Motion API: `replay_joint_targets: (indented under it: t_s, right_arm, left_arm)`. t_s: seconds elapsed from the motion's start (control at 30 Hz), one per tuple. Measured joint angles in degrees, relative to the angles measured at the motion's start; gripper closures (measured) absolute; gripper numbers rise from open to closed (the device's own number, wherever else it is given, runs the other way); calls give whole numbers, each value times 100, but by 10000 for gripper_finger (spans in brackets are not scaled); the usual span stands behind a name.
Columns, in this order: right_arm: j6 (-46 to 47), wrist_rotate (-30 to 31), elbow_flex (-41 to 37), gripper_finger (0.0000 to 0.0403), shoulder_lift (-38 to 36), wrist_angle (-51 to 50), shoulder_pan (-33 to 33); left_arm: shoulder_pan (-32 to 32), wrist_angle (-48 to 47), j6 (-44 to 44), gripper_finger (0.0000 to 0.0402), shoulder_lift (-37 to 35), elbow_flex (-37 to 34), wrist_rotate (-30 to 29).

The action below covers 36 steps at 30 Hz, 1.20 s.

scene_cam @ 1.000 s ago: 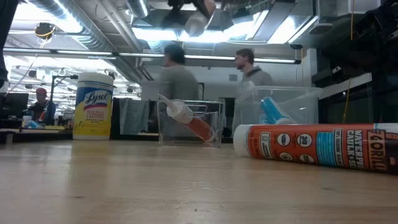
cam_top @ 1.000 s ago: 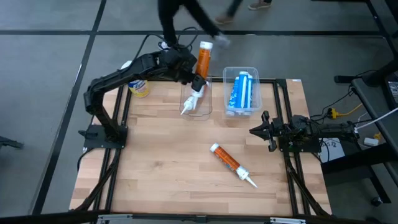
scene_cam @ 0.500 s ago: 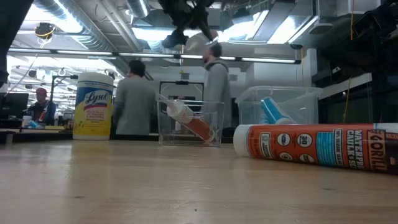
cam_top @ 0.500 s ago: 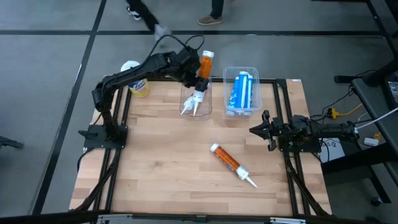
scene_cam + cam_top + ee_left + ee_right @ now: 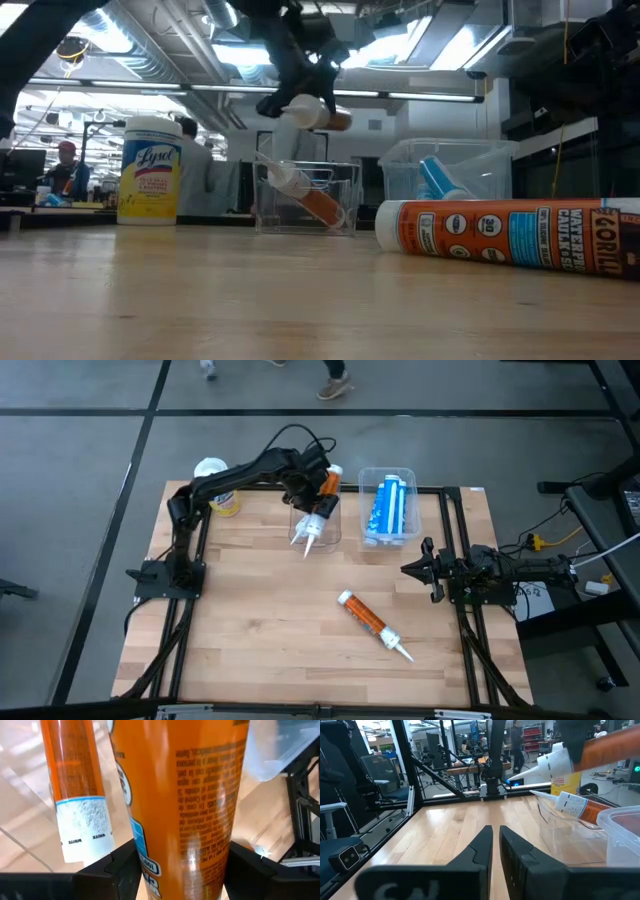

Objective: Pick & place silicon tubes, Sealant and Lysol wipes
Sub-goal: Put the left orange sealant into the left transparent bin

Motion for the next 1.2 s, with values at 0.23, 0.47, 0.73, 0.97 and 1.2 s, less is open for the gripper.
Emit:
replay_joint_targets:
  t_s: [0.23, 0.47, 0.73, 0.97, 1.2]
  right_arm:
    - [-2, 2, -2, 368, 0, -5, 0]
    - [-2, 2, -2, 368, 0, -5, 1]
    - [-3, 2, -1, 368, 0, -4, 2]
    - [-4, 2, -1, 368, 0, -3, 2]
    - [-4, 2, -2, 368, 0, -2, 2]
  left_arm:
    - [34, -255, 1, 183, 332, 0, 484]
    - [29, -354, -67, 183, 469, 0, 1054]
    - [74, -765, -40, 183, 474, 0, 685]
    - [156, -1054, 19, 183, 476, 0, 564]
    - [131, -1074, 67, 183, 477, 0, 573]
